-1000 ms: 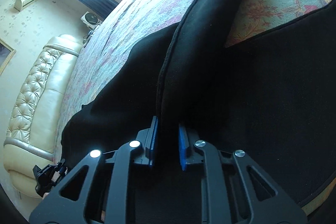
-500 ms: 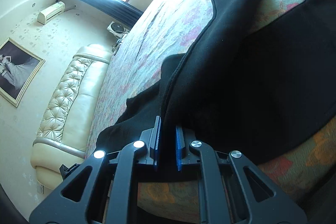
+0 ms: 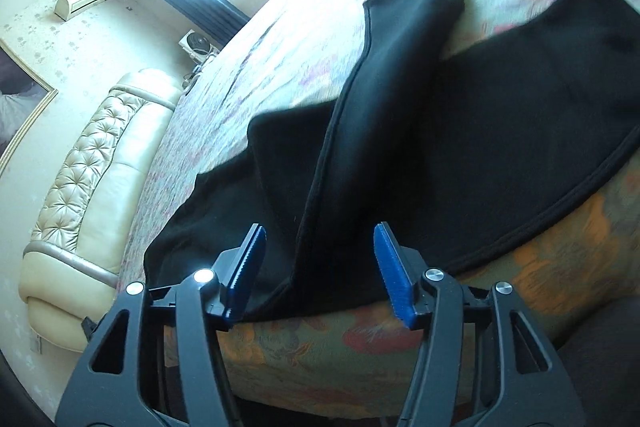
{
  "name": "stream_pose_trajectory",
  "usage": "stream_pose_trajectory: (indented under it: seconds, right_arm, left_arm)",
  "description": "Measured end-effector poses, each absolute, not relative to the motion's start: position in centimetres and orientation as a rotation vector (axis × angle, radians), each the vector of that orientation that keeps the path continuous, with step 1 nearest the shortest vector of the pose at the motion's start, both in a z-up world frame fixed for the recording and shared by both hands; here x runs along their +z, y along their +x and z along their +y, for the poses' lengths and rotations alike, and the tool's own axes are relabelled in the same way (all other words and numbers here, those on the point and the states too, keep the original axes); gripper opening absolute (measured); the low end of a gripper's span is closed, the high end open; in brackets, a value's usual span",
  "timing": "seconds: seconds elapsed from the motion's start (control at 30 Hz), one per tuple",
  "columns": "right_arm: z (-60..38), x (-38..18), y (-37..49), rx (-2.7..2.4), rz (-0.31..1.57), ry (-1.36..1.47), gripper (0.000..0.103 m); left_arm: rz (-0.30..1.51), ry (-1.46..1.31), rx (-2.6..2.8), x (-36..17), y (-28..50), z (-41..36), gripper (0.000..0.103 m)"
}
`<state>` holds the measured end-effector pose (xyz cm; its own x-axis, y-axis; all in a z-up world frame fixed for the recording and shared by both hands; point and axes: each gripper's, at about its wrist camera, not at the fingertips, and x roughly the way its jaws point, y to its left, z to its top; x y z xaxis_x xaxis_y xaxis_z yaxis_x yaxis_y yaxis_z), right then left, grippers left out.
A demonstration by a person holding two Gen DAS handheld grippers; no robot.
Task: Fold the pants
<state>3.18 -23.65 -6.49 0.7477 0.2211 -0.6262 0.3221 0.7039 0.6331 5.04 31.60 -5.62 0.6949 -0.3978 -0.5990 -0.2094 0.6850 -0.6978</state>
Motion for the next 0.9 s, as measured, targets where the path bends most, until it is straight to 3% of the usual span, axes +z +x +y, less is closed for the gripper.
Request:
stream_pose_trajectory:
  seconds: [0.03, 0.13, 0.2, 0.27, 0.47, 0.67, 0.7, 0.73, 0.77, 0.87, 0.9]
  right_arm:
    - [-24.9, -5.8, 3.1, -0.097, 0.726, 0.782, 0.064]
    - [-30.9, -5.0, 3.0, -0.202, 0.686, 0.869, 0.065]
    - [-35.5, -5.5, 2.4, -0.272, 0.658, 0.962, 0.065]
    - [-39.4, -5.9, 1.7, -0.319, 0.630, 1.008, 0.065]
    - [-50.3, -8.6, -1.4, -0.599, 0.656, 0.979, 0.065]
    - [-55.5, -11.7, 0.7, -0.493, 0.788, 1.008, 0.065]
    - [-55.4, -11.7, 1.4, -0.480, 0.814, 0.974, 0.055]
    - [-55.2, -11.7, 2.0, -0.465, 0.840, 0.920, 0.017]
    - [-55.0, -11.6, 2.6, -0.449, 0.873, 0.859, 0.010]
    - [-54.5, -11.9, 2.3, -0.431, 0.892, 0.786, 0.011]
    - [-54.6, -11.8, 2.1, -0.447, 0.880, 0.790, 0.017]
  left_arm:
    - [0.803, -0.793, -0.110, -4.9, 4.6, 31.9, 0.043]
    - [0.765, -0.718, -0.128, -3.0, 3.9, 31.5, 0.044]
    - [0.749, -0.678, -0.175, -1.7, 4.1, 29.9, 0.057]
    - [0.744, -0.652, -0.244, -0.6, 5.0, 27.6, 0.063]
    - [0.831, -0.601, -0.449, -1.0, 8.1, 18.2, 0.063]
    - [0.940, -0.583, -0.563, -2.9, 10.4, 9.7, 0.063]
    - [0.953, -0.574, -0.579, -3.2, 10.6, 8.5, 0.063]
    - [0.967, -0.563, -0.594, -3.5, 10.8, 7.2, 0.063]
    - [0.978, -0.554, -0.605, -3.7, 11.0, 6.1, 0.063]
    - [1.000, -0.540, -0.636, -4.5, 11.0, 3.4, 0.063]
    - [1.006, -0.531, -0.640, -4.7, 11.1, 2.7, 0.063]
